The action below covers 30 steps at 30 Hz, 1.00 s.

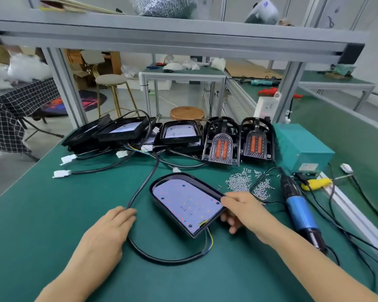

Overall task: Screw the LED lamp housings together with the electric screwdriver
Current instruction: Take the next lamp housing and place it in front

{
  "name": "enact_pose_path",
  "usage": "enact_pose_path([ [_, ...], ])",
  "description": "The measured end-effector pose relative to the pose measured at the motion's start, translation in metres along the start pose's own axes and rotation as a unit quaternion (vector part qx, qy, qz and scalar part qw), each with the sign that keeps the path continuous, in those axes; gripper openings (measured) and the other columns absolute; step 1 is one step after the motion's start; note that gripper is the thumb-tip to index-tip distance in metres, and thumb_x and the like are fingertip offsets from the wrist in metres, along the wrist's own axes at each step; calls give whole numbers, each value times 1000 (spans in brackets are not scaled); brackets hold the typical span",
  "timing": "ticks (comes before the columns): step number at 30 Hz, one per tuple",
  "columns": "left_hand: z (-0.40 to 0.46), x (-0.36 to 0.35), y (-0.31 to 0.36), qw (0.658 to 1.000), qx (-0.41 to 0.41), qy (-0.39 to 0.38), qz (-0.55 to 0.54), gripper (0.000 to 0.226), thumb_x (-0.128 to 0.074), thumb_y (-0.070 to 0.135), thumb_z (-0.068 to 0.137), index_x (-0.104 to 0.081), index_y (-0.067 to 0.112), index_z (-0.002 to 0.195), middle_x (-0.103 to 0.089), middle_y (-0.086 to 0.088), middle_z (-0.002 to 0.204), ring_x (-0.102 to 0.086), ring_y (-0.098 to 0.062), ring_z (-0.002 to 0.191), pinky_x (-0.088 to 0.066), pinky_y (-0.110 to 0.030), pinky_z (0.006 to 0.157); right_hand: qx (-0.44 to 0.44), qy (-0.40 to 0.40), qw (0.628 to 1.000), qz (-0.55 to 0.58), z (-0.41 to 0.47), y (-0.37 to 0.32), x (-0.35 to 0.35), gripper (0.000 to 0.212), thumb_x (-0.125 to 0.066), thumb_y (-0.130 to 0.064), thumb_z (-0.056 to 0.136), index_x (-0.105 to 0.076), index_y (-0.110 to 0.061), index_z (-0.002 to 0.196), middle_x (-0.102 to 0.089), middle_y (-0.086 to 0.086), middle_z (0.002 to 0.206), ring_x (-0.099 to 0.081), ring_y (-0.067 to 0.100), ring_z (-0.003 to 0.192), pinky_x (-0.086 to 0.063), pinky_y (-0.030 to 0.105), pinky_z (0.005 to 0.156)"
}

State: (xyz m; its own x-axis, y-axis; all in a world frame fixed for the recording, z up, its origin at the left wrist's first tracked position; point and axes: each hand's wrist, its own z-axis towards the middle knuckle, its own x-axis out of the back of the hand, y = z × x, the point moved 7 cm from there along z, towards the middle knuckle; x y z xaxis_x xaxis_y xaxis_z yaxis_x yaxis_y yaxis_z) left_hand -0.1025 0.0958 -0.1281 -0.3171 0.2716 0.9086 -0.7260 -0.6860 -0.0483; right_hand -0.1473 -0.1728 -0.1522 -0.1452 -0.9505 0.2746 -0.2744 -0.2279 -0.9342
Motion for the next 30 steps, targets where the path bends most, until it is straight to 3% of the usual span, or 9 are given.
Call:
enact_pose_path([
  [3, -1, -8, -14, 997, 44, -51, -31, 55, -41, -17, 64, -73, 4, 103, -69, -2, 113, -60, -29, 113, -32, -27, 98, -19, -50, 999, -7, -11, 6, -8, 19, -48, -9, 96, -60, -6, 82, -61, 6, 59, -49, 13, 43, -47, 24, 42],
  [7, -4, -22, -23, 974, 111, -117, -159, 56, -42, -15, 85, -57, 15, 129, -44, 15, 139, -27, -12, 140, -8, -16, 114, -17, -69, 997, -32, -25, 13, -11, 18, -45, -9, 97, -61, -4, 89, -60, 3, 59, -49, 12, 45, -47, 25, 44],
  [10, 3, -10, -18, 955, 175, -75, -229, 47, -46, -14, 85, -68, 14, 116, -58, 14, 120, -42, -15, 127, -22, -16, 106, -15, -62, 995, -77, -28, 14, -9, 17, -46, -11, 95, -62, -3, 93, -59, 0, 57, -47, 12, 45, -45, 24, 43],
  [13, 13, 9, -15, 927, 247, 26, -281, 21, -54, 13, 93, -70, 23, 100, -64, 19, 97, -53, -12, 98, -36, -23, 82, 3, -48, 983, -177, -24, 8, -3, 17, -49, -14, 91, -64, -8, 89, -57, -2, 56, -44, 12, 44, -41, 22, 42],
  [18, 51, -26, -4, 728, 402, -89, -548, 23, -53, 44, 92, -61, 24, 100, -65, 5, 93, -62, -19, 67, -50, -29, 60, 10, -80, 970, -230, -17, -2, -3, 18, -50, -14, 88, -58, -14, 72, -53, -3, 55, -41, 7, 41, -38, 20, 43],
  [21, 67, -47, 5, 637, 444, -143, -613, 18, -60, 30, 90, -64, 13, 93, -72, -2, 74, -66, -20, 61, -52, -28, 54, -6, -111, 956, -272, -12, -7, -1, 32, -54, -26, 92, -53, -22, 61, -54, -8, 55, -44, 9, 45, -40, 21, 48],
  [23, 71, -57, 4, 609, 471, -137, -623, 8, -60, 12, 88, -65, 6, 85, -70, -2, 60, -65, -17, 52, -51, -25, 46, 16, -67, 950, -305, -2, -20, 8, 36, -54, -42, 94, -57, -24, 63, -57, -10, 59, -45, 8, 49, -39, 21, 51],
  [26, 72, -66, 3, 585, 495, -117, -632, 10, -54, -2, 86, -64, -2, 83, -69, -10, 65, -65, -21, 55, -54, -27, 50, 81, 152, 931, -322, 27, -55, 45, 29, -54, -39, 96, -66, -14, 105, -68, 5, 95, -60, 16, 73, -46, 28, 70],
  [30, 68, -71, 7, 549, 512, -105, -652, 12, -50, -1, 88, -62, -4, 91, -66, -16, 81, -62, -27, 69, -52, -35, 63, -44, 265, 913, -308, 75, -56, 78, 47, -52, -39, 99, -46, -2, 128, -61, 15, 117, -59, 31, 99, -44, 35, 73],
])
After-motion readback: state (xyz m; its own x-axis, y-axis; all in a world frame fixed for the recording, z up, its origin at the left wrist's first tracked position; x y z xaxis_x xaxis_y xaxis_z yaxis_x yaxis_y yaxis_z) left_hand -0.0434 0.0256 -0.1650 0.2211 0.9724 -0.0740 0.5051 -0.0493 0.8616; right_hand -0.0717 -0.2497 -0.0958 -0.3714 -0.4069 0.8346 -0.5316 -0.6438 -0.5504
